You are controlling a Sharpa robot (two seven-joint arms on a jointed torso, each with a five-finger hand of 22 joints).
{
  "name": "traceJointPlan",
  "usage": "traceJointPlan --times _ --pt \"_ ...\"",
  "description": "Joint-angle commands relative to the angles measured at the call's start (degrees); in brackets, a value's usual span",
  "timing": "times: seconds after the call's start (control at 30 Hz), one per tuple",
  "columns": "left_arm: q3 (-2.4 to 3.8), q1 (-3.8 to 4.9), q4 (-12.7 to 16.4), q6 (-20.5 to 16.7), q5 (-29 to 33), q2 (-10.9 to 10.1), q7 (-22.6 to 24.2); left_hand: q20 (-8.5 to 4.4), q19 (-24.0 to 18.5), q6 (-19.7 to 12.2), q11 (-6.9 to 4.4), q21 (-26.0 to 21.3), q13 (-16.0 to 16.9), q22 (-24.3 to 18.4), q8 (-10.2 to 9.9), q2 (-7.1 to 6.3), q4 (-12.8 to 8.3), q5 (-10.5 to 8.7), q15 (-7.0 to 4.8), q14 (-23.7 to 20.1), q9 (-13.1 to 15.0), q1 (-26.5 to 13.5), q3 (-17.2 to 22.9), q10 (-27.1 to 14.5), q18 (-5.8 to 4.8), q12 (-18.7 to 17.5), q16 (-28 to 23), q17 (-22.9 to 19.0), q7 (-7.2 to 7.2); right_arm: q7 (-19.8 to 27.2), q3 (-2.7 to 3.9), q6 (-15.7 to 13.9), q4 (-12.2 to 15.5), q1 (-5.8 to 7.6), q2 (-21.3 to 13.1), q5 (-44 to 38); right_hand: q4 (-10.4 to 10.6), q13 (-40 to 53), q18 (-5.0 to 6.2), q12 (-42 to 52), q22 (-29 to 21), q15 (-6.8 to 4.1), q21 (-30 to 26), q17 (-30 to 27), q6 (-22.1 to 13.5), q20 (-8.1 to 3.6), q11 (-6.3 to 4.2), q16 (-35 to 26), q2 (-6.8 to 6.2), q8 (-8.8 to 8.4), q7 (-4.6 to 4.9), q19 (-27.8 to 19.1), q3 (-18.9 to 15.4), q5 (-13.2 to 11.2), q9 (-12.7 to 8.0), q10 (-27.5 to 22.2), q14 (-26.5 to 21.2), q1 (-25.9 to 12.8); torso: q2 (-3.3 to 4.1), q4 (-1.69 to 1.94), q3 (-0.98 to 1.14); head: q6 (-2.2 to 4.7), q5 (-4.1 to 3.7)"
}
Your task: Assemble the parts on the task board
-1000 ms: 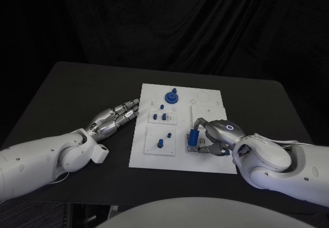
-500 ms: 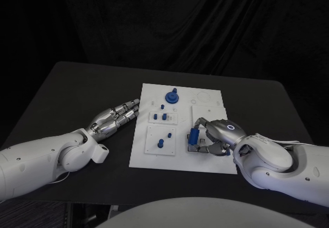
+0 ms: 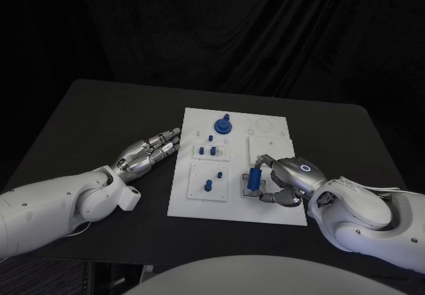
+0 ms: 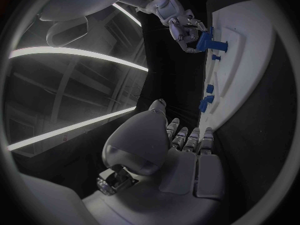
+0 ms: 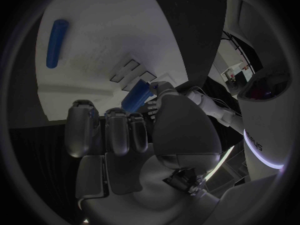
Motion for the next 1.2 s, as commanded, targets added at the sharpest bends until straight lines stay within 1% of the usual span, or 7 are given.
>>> traceJointPlan --times 0.03,0.23,0.3,0.6,0.63,0.83,1.2 --pt "0.04 -0.09 0.12 0.5 0.32 0.0 5.75 0.49 -0.16 -0.44 0.35 -0.2 -0.03 -0.05 0.1 0.21 0.28 -0.25 0.41 -0.02 -0.04 -0.46 0.03 0.18 0.35 -0.25 -0.38 -0.09 -0.16 0.97 0.0 -0.44 1.14 -0.36 -0.6 -0.49 1.44 13.55 0.38 -0.4 11.04 -0.51 0.13 3.07 2.81 -0.39 -0.35 0.09 -0.33 -0.52 -2.49 0.38 2.26 0.68 -0.56 4.02 3.33 -0.47 -0.01 0.03 -0.02 0.0 -0.07" --pt "0.04 -0.09 0.12 0.5 0.32 0.0 5.74 0.55 -0.16 -0.46 0.39 -0.2 -0.03 -0.05 0.1 0.21 0.36 -0.27 0.45 -0.02 -0.04 -0.52 0.03 0.19 0.37 -0.24 -0.38 -0.09 -0.23 0.73 0.0 1.3 1.89 -0.6 -0.99 -0.49 1.4 12.66 0.43 -1.18 10.98 -0.51 -0.08 2.8 2.89 -0.4 -0.37 -0.07 -0.71 -1.34 -2.52 0.27 3.49 1.32 -1.52 2.98 3.23 -0.63 -0.02 0.02 -0.02 0.0 -0.17" --pt "0.04 -0.1 0.13 0.49 0.32 0.01 5.74 0.55 -0.16 -0.46 0.39 -0.2 -0.03 -0.05 0.1 0.21 0.36 -0.27 0.45 -0.02 -0.04 -0.52 0.03 0.19 0.37 -0.24 -0.38 -0.09 -0.23 0.69 0.0 1.73 1.97 -0.64 -0.98 -0.49 1.37 11.69 0.49 -2.08 10.89 -0.47 -0.4 2.52 2.13 -0.39 -0.32 -0.24 -1.06 -2.73 -2.46 0.1 4.39 1.26 -2.61 1.87 3.13 -0.65 0.0 0.1 -0.04 0.0 -0.2" --pt "0.04 -0.1 0.17 0.48 0.32 -0.05 5.6 0.57 -0.14 -0.45 0.4 -0.19 -0.02 -0.04 0.1 0.21 0.38 -0.27 0.46 -0.02 -0.04 -0.53 0.03 0.21 0.37 -0.24 -0.38 -0.09 -0.24 0.34 0.0 3.95 1.39 -0.71 -0.56 -0.49 1.41 9.58 0.55 -4.16 10.8 -0.37 -0.75 2.07 1.32 -0.3 -0.18 -0.54 -1.52 -5.81 -2.33 -0.06 6.05 0.41 -5.41 -0.4 2.98 -1.49 0.05 0.16 -0.05 0.0 -0.1" --pt "0.04 -0.1 0.16 0.49 0.32 -0.04 5.58 0.57 -0.14 -0.45 0.4 -0.19 -0.02 -0.04 0.1 0.21 0.38 -0.27 0.46 -0.02 -0.04 -0.53 0.03 0.21 0.37 -0.24 -0.38 -0.09 -0.24 0.23 0.01 4.23 1.25 -0.71 -0.48 -0.49 1.38 8.81 0.61 -4.96 10.74 -0.3 -0.97 1.85 0.72 -0.29 -0.14 -0.68 -1.62 -7.09 -2.34 -0.16 6.52 0.41 -6.48 -1.19 2.91 -1.68 0.03 0.12 -0.04 0.0 -0.05" --pt "0.04 -0.1 0.12 0.6 0.32 0.09 5.48 0.61 -0.13 -0.35 0.42 -0.18 -0.02 -0.02 0.12 0.21 0.41 -0.25 0.49 -0.02 -0.02 -0.55 0.04 0.23 0.39 -0.23 -0.38 -0.09 -0.24 -0.19 0.01 5.62 0.48 -0.71 -0.01 0.29 1.38 7.28 0.79 -6.66 10.46 -0.15 -1.97 0.96 0.18 -0.11 0.06 -1.22 -1.71 -9.69 -2.08 -0.6 7.21 -0.8 -8.83 -2.74 2.61 -2.41 0.07 0.12 -0.03 0.0 -0.05" --pt "0.04 -0.11 -0.04 0.89 0.32 0.35 5.33 0.7 -0.13 -0.23 0.43 -0.18 -0.02 -0.02 0.16 0.21 0.42 -0.15 0.54 -0.02 0.0 -0.54 0.09 0.23 0.42 -0.23 -0.38 -0.09 -0.13 -0.39 0.03 6.37 -0.65 -0.71 1.1 1.11 1.35 7.05 0.88 -6.99 10.34 -0.04 -2.46 0.73 0.36 0.0 0.18 -1.37 -1.61 -10.8 -1.93 -0.81 7.54 -1.82 -9.95 -2.97 2.51 -2.54 0.0 0.09 0.0 0.0 0.1"
